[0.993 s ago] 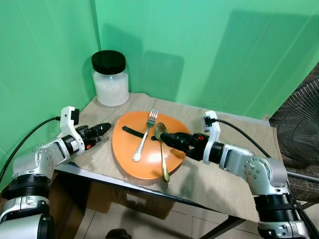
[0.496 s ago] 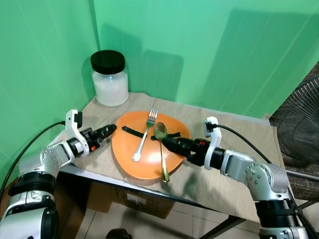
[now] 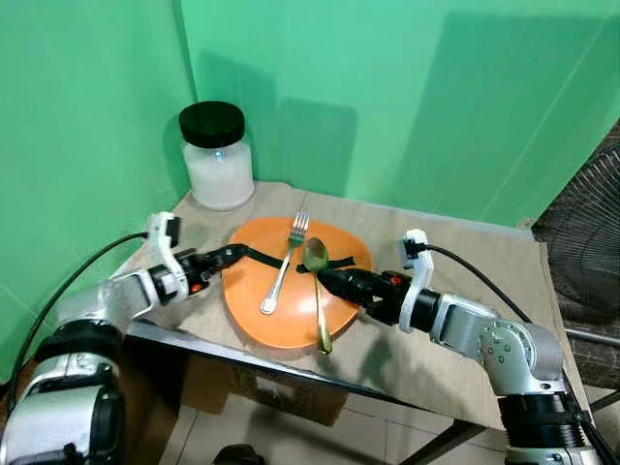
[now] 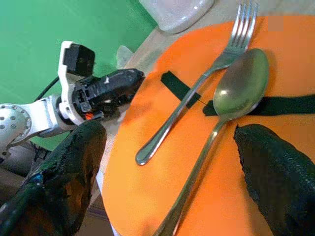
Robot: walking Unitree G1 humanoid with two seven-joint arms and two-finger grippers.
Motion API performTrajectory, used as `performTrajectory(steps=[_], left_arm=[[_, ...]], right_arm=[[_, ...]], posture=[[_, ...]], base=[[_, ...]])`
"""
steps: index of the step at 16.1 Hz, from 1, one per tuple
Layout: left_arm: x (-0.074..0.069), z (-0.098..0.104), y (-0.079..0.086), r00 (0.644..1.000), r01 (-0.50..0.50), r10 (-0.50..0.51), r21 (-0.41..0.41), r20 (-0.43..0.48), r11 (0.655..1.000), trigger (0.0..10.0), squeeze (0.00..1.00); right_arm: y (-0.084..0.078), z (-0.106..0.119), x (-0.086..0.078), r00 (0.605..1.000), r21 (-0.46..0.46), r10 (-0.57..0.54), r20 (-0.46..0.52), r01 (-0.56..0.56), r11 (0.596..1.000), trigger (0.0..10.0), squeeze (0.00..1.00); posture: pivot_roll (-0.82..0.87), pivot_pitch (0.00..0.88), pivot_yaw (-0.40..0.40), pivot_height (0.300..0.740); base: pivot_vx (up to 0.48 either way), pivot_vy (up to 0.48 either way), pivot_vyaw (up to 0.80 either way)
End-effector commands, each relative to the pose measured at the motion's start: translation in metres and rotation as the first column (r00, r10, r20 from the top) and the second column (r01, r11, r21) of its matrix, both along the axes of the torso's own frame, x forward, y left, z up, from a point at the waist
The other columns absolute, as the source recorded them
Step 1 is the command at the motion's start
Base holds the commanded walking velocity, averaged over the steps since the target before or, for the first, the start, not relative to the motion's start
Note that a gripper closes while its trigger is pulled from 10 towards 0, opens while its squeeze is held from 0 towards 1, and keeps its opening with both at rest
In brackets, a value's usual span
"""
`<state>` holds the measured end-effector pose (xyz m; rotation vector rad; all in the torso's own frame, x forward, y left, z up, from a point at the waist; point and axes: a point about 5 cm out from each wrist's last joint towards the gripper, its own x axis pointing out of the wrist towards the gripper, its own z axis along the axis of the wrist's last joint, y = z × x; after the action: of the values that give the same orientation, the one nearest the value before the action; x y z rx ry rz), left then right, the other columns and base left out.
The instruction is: Setting the table
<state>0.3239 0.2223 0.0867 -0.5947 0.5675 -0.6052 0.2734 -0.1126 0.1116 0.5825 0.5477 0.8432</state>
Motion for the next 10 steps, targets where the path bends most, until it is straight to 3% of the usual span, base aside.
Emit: performTrajectory(steps=[1,3,4,5,6,7,8,10], left_arm=[[-0.001,-0.007,-0.011,0.998,0.054,-0.054,0.012,-0.044,0.998,10.0,0.79],[0.003,-0.001,-0.017,0.997,0.078,-0.078,-0.012,-0.017,0.997,10.0,0.31],[0.004,0.001,-0.018,0.997,0.082,-0.082,-0.018,-0.011,0.996,10.0,0.14],[0.004,0.002,-0.018,0.996,0.085,-0.085,-0.017,-0.004,0.996,10.0,0.04],[0.005,0.003,-0.018,0.996,0.086,-0.086,-0.02,0.005,0.996,10.0,0.0],[0.006,0.004,-0.016,0.997,0.083,-0.083,-0.02,0.013,0.996,6.0,0.0],[0.005,0.005,-0.016,0.996,0.089,-0.089,-0.022,0.019,0.996,0.0,0.0],[0.004,0.006,-0.017,0.994,0.109,-0.108,-0.033,0.031,0.993,0.0,0.0]], right_arm=[[0.0,0.006,0.001,1.0,0.01,-0.003,0.025,0.003,1.0,10.0,0.0],[0.002,0.009,0.003,0.999,0.012,0.011,0.036,-0.012,1.0,10.0,0.0],[0.003,0.011,0.004,0.999,0.012,0.017,0.04,-0.017,1.0,10.0,0.0],[0.004,0.012,0.004,0.999,0.012,0.022,0.044,-0.023,1.0,10.0,0.0],[0.005,0.013,0.005,0.998,0.011,0.028,0.048,-0.028,1.0,10.0,0.0],[0.006,0.013,0.005,0.998,0.01,0.033,0.051,-0.034,0.999,10.0,0.0],[0.007,0.013,0.005,0.998,0.009,0.035,0.053,-0.036,0.999,10.0,0.0],[0.009,0.015,0.005,0.997,0.009,0.042,0.058,-0.043,0.999,10.0,0.0]], posture=[[0.13,0.0,-0.023,0.74],[0.13,0.0,-0.025,0.74],[0.13,0.0,-0.027,0.74],[0.14,0.0,-0.028,0.74],[0.14,0.0,-0.03,0.74],[0.14,0.0,-0.03,0.74],[0.14,0.0,-0.032,0.74],[0.14,0.0,-0.033,0.74]], base=[[0.0,0.0,0.0],[0.0,0.0,0.0],[0.0,0.0,0.0],[0.0,0.0,0.0],[0.0,0.0,0.0],[0.0,0.0,0.0],[0.0,0.0,0.0],[0.0,0.0,0.0]])
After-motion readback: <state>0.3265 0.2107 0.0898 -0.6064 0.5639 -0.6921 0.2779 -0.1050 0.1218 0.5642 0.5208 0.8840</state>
